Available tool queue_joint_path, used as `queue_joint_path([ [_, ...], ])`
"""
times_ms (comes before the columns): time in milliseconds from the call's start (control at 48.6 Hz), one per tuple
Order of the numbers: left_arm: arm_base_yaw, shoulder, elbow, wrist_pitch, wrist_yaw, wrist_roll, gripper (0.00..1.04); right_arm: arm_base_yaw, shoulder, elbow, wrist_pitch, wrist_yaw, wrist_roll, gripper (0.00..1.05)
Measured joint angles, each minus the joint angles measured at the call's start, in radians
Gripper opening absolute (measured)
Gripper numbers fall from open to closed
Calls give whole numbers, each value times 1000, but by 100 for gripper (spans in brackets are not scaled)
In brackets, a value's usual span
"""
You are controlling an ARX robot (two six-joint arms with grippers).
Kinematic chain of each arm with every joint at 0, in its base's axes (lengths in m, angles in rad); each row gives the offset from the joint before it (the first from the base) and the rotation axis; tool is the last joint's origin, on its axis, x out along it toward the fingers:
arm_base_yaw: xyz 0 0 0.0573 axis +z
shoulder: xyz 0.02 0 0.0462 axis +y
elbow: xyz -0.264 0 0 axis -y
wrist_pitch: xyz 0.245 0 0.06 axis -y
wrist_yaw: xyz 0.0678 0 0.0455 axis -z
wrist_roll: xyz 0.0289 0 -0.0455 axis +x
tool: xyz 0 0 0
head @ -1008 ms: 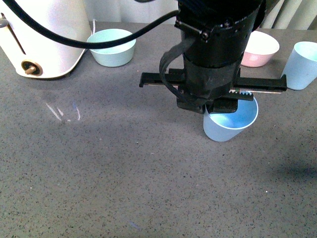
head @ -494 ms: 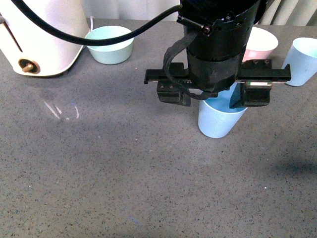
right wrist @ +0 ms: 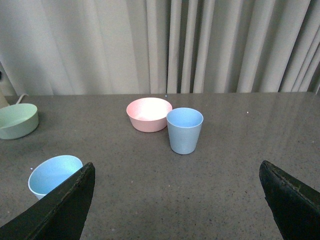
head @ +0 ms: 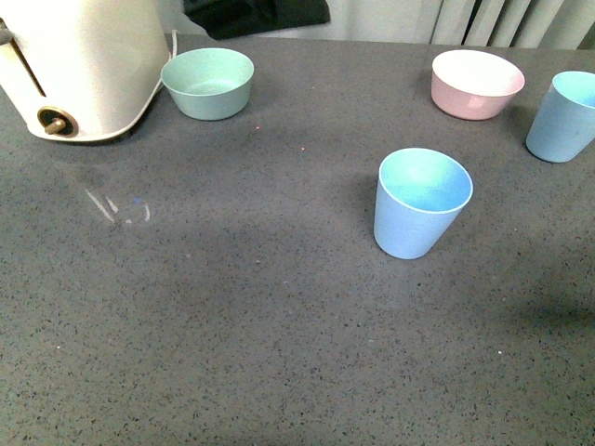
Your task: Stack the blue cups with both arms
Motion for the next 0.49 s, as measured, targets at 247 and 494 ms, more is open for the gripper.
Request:
queue_joint_path([
  [247,135,-326,-594,857,-550,490,49,0,0,0,0,0,0,96],
  [494,320,-589,-900,872,-359,564,2,0,0,0,0,0,0,96],
])
